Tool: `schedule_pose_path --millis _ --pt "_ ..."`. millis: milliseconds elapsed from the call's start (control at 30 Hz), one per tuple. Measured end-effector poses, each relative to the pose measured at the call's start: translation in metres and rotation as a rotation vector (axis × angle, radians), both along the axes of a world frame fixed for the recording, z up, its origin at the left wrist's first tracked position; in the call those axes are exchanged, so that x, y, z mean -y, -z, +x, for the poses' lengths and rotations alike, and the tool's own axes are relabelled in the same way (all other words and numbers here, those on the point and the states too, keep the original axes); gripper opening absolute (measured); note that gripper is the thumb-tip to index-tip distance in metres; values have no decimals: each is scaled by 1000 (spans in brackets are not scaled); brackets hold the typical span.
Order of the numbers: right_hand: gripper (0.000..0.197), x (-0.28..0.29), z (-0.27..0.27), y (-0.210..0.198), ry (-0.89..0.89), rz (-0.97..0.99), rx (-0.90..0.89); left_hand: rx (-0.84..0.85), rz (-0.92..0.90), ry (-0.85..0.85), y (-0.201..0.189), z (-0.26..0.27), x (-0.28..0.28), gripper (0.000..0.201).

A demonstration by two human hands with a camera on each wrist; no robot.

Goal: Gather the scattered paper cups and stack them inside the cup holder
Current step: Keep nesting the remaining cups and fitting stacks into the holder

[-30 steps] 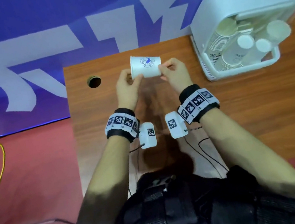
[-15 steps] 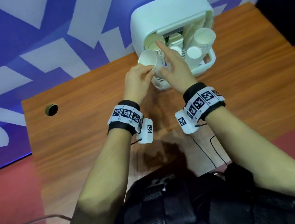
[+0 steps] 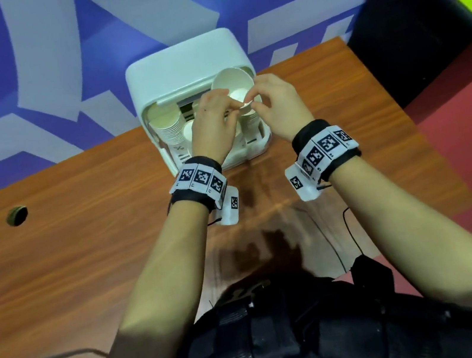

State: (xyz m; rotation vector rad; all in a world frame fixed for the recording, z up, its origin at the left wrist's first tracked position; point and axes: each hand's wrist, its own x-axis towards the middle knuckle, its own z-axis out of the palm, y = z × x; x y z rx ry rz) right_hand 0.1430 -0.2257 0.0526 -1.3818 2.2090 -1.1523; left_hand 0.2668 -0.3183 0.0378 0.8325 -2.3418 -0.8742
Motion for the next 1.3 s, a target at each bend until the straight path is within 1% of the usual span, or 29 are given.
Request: schedule_pose_path --millis 133,333,467,700,867,933,1067,1133,1200,1300 --pt "16 -5 -17 17 -54 20 -3 34 0 -14 12 -12 -7 13" --pt "17 -4 -29 37 -114 53 11 61 9 -79 31 -20 -7 13" --pt "17 0 -38 45 -112 95 -27 133 5 -56 37 -32 -3 13" --pt "28 7 -48 66 -91 117 -58 230 21 -55 45 -43 6 15" --pt "31 8 -49 75 -91 30 -83 260 31 -57 38 -49 14 18" --pt "32 10 -49 79 -90 26 -67 277 32 -40 39 -48 15 19" --pt "28 12 -52 85 -58 -6 -61 264 39 -28 41 -49 17 19" --pt "30 12 -54 86 -60 16 -53 250 34 -19 44 -51 16 19" --pt "37 13 -55 88 -90 71 -67 261 29 -22 49 -54 17 20" --pt "51 16 -55 87 -143 213 -93 340 7 -2 57 -60 24 23"
